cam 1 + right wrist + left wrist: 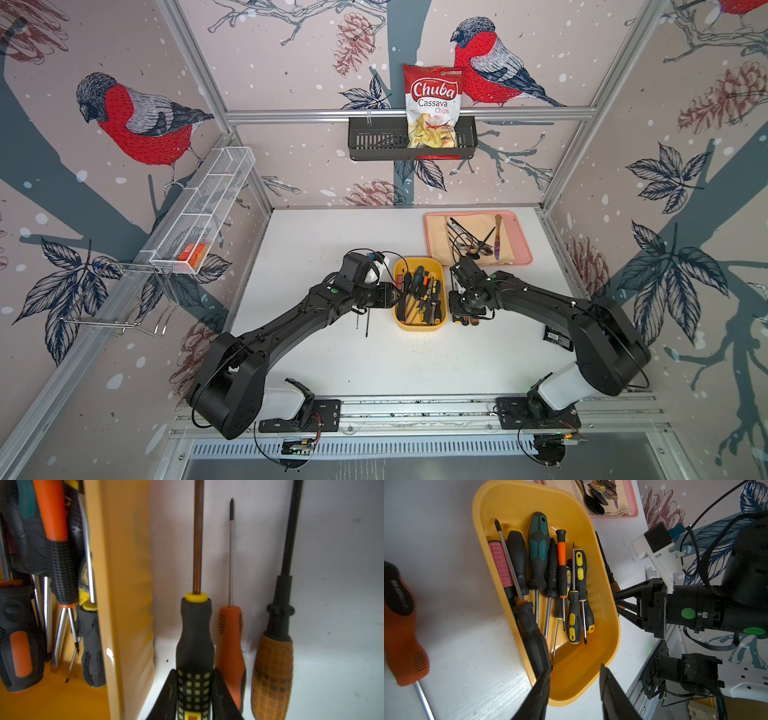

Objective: Take out the screwdriver from the storage box
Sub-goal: Place the screwdriver at the center of the board.

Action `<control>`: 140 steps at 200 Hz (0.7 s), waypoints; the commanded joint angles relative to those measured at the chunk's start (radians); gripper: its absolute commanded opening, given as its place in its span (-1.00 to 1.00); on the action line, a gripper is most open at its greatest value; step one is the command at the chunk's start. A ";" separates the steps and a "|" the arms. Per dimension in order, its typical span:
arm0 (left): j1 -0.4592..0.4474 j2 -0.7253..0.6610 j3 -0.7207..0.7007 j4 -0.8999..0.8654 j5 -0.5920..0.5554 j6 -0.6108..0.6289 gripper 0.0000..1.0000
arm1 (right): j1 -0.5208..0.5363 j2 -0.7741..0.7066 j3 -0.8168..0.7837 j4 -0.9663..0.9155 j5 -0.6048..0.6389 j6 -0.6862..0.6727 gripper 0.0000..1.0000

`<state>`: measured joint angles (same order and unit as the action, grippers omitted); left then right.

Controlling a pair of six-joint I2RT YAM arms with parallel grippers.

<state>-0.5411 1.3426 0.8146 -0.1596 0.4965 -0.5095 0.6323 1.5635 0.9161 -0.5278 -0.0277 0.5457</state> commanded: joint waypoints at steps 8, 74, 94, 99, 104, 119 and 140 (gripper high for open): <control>-0.003 0.006 0.004 0.030 -0.004 0.008 -0.16 | -0.003 0.020 -0.002 0.028 -0.012 -0.015 -0.63; -0.003 0.022 0.022 0.011 -0.006 0.025 -0.15 | -0.007 0.050 -0.008 0.037 -0.012 -0.005 -0.48; -0.003 0.022 0.025 0.010 -0.006 0.024 -0.15 | -0.006 0.041 -0.008 0.032 -0.008 -0.001 -0.37; -0.003 0.021 0.027 0.008 -0.006 0.025 -0.16 | -0.006 0.037 -0.008 0.032 -0.008 0.000 -0.36; -0.003 0.021 0.027 0.008 -0.006 0.023 -0.16 | -0.007 0.034 -0.005 0.030 -0.008 0.000 -0.34; -0.003 0.021 0.029 0.006 -0.009 0.021 -0.15 | -0.006 0.024 -0.003 0.023 -0.008 0.003 -0.29; -0.003 0.018 0.032 0.006 -0.012 0.013 -0.15 | -0.005 0.000 0.001 0.008 -0.009 0.005 -0.28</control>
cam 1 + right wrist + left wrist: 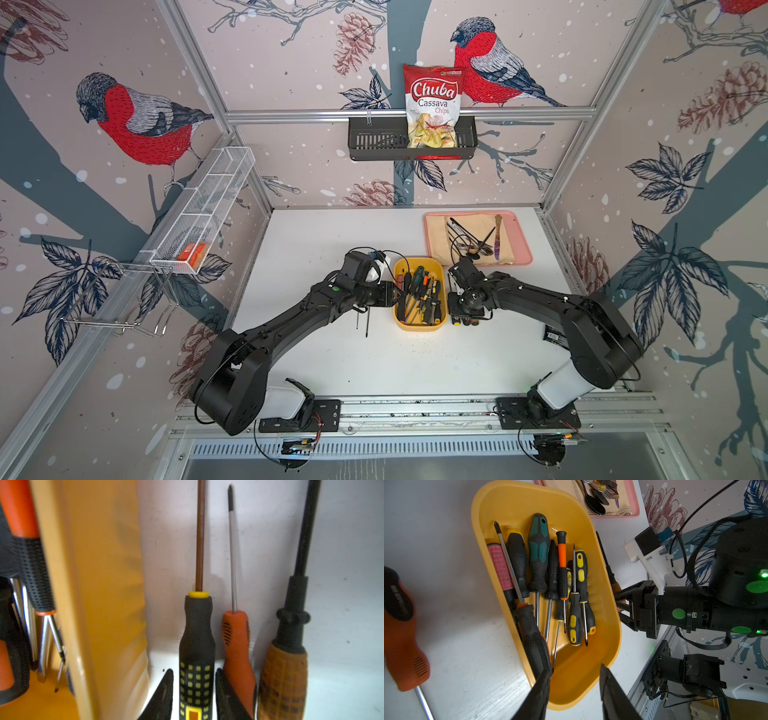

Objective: Take out the screwdriver from the storage box
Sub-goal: Place the screwdriver at the center of the board.

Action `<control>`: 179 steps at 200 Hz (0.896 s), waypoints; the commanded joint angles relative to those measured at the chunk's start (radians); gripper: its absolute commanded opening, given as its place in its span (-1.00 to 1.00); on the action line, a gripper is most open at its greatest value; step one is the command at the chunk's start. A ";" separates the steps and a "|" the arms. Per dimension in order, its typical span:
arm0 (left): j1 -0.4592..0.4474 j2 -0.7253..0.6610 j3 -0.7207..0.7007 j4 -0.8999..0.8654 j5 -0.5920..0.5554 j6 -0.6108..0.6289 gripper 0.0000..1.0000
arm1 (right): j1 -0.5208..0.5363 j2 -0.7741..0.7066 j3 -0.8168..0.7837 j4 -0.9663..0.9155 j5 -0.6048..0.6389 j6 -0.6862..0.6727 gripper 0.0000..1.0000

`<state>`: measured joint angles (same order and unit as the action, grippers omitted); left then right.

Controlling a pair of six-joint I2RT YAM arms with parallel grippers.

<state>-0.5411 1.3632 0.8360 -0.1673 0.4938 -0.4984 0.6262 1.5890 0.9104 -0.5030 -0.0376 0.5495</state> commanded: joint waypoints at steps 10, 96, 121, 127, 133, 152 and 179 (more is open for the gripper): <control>-0.002 -0.004 0.013 0.014 -0.011 -0.005 -0.16 | 0.001 -0.043 0.010 -0.024 0.002 0.001 -0.27; -0.061 0.065 0.125 -0.067 -0.156 -0.080 -0.15 | 0.000 -0.234 0.048 -0.068 -0.006 -0.026 -0.26; -0.094 0.127 0.198 -0.130 -0.230 -0.102 -0.16 | 0.000 -0.281 0.025 -0.034 -0.041 -0.038 -0.25; -0.101 0.143 0.214 -0.144 -0.245 -0.111 -0.15 | 0.000 -0.289 0.021 -0.030 -0.047 -0.040 -0.25; -0.109 0.157 0.230 -0.161 -0.262 -0.120 -0.16 | 0.000 -0.291 0.016 -0.024 -0.054 -0.041 -0.25; -0.134 0.204 0.287 -0.221 -0.324 -0.147 -0.15 | 0.000 -0.300 0.003 -0.015 -0.073 -0.051 -0.25; -0.162 0.277 0.371 -0.315 -0.406 -0.190 -0.13 | -0.009 -0.320 -0.020 0.011 -0.104 -0.063 -0.23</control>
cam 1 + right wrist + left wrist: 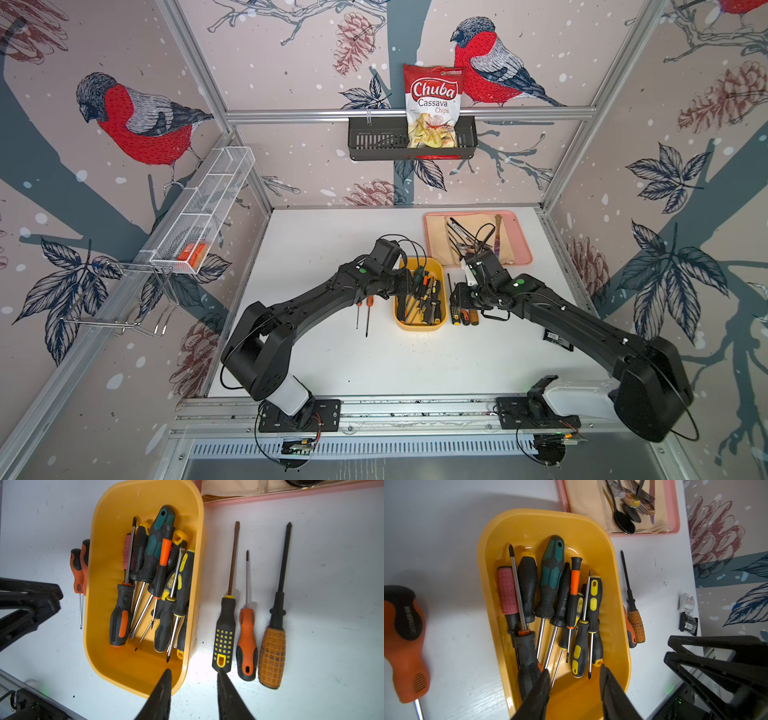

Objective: Take out the screwdriver from the storage box
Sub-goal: Place the screwdriver at the center of the board, then pick up the screwdriver from the storage box.

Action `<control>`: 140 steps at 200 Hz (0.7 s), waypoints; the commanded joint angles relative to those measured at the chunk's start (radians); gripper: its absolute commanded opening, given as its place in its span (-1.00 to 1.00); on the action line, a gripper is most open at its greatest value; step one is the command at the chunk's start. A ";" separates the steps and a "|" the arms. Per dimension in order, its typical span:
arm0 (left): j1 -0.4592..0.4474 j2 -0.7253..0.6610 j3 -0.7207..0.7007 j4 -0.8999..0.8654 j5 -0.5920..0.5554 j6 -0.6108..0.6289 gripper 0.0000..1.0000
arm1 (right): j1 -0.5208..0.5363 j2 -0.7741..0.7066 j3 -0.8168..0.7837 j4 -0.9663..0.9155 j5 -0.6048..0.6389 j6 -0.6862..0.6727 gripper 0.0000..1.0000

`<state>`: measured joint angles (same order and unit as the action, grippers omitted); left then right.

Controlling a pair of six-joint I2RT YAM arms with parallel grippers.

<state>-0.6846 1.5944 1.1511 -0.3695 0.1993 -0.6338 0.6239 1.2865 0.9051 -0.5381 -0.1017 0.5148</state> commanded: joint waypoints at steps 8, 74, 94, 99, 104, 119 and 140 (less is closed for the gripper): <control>-0.027 0.066 0.074 -0.132 -0.131 -0.070 -0.12 | -0.011 -0.020 -0.018 0.051 -0.050 -0.033 -0.23; -0.093 0.203 0.185 -0.266 -0.271 -0.173 0.02 | -0.033 -0.029 -0.048 0.086 -0.135 -0.080 -0.21; -0.107 0.239 0.197 -0.278 -0.291 -0.195 0.02 | -0.045 -0.029 -0.056 0.093 -0.161 -0.095 -0.21; -0.111 0.246 0.200 -0.280 -0.293 -0.199 0.02 | -0.048 -0.029 -0.056 0.095 -0.166 -0.099 -0.21; -0.114 0.254 0.203 -0.283 -0.299 -0.204 0.02 | -0.051 -0.029 -0.058 0.096 -0.170 -0.105 -0.21; -0.124 0.276 0.212 -0.295 -0.318 -0.216 0.03 | -0.063 -0.029 -0.060 0.096 -0.187 -0.120 -0.21; -0.132 0.308 0.230 -0.310 -0.329 -0.225 0.03 | -0.082 -0.029 -0.062 0.092 -0.205 -0.139 -0.21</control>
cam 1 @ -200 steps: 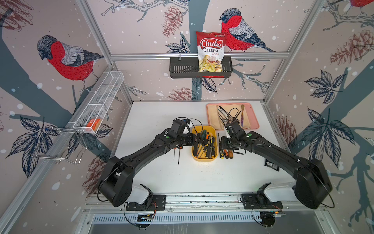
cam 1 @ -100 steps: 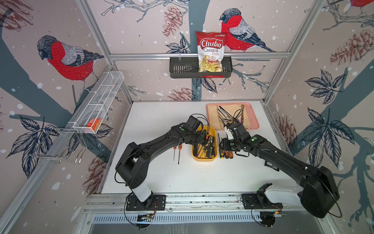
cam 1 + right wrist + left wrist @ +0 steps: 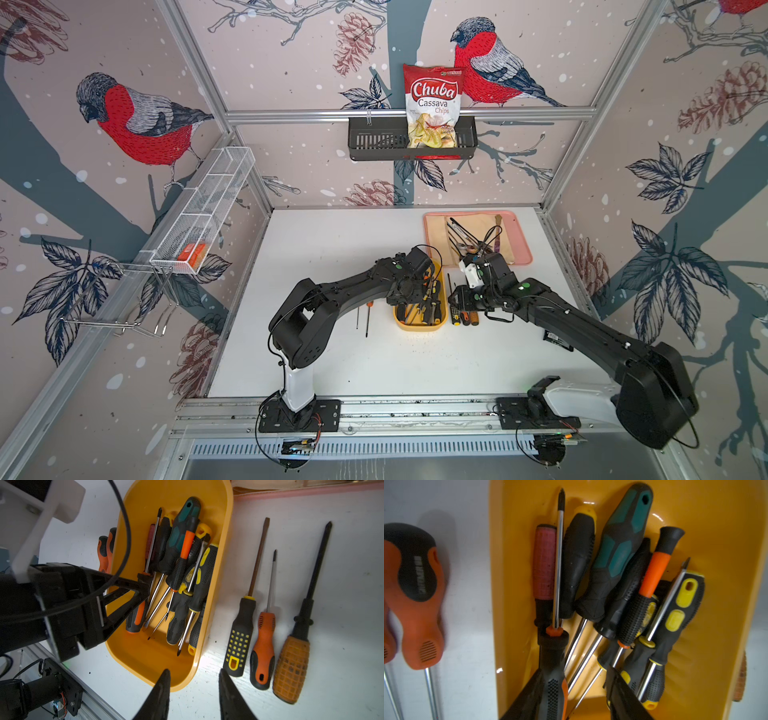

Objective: Take out the screwdriver from the storage box
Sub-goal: Pick up the screwdriver from the storage box.

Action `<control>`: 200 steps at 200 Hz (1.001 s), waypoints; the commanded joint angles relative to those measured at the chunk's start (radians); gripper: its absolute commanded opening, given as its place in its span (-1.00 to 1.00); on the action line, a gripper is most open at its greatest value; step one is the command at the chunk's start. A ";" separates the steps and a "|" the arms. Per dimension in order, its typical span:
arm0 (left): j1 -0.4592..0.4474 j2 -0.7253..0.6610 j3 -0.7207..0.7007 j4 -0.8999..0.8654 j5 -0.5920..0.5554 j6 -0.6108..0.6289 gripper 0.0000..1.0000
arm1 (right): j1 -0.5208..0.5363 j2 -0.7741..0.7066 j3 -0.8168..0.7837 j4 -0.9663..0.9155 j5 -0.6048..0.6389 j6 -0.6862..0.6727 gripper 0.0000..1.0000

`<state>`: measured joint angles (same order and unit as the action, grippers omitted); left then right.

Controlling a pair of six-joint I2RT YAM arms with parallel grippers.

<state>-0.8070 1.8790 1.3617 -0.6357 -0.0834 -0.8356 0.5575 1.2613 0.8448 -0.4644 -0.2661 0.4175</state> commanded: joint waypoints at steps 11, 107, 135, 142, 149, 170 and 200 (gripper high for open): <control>-0.012 0.039 0.024 -0.046 -0.048 -0.028 0.02 | -0.022 -0.004 -0.004 0.020 -0.047 -0.048 -0.21; -0.014 0.093 0.025 -0.033 -0.019 -0.019 -0.44 | -0.046 -0.040 -0.026 0.041 -0.069 -0.045 -0.20; -0.014 0.073 0.029 -0.042 -0.019 -0.008 -0.57 | -0.048 -0.046 -0.033 0.046 -0.067 -0.039 -0.20; -0.014 0.066 0.032 -0.044 -0.020 -0.004 -0.60 | -0.047 -0.046 -0.032 0.046 -0.065 -0.036 -0.20; -0.015 0.058 0.035 -0.048 -0.020 0.000 -0.63 | -0.047 -0.046 -0.032 0.047 -0.065 -0.034 -0.21; -0.015 0.028 0.044 -0.056 -0.016 0.017 -0.67 | -0.048 -0.047 -0.029 0.048 -0.065 -0.031 -0.21; -0.014 -0.022 0.055 -0.062 -0.010 0.049 -0.69 | -0.048 -0.046 -0.021 0.051 -0.088 -0.026 -0.21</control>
<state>-0.8207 1.8931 1.4033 -0.6727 -0.1040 -0.8307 0.5102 1.2194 0.8146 -0.4274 -0.3252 0.3748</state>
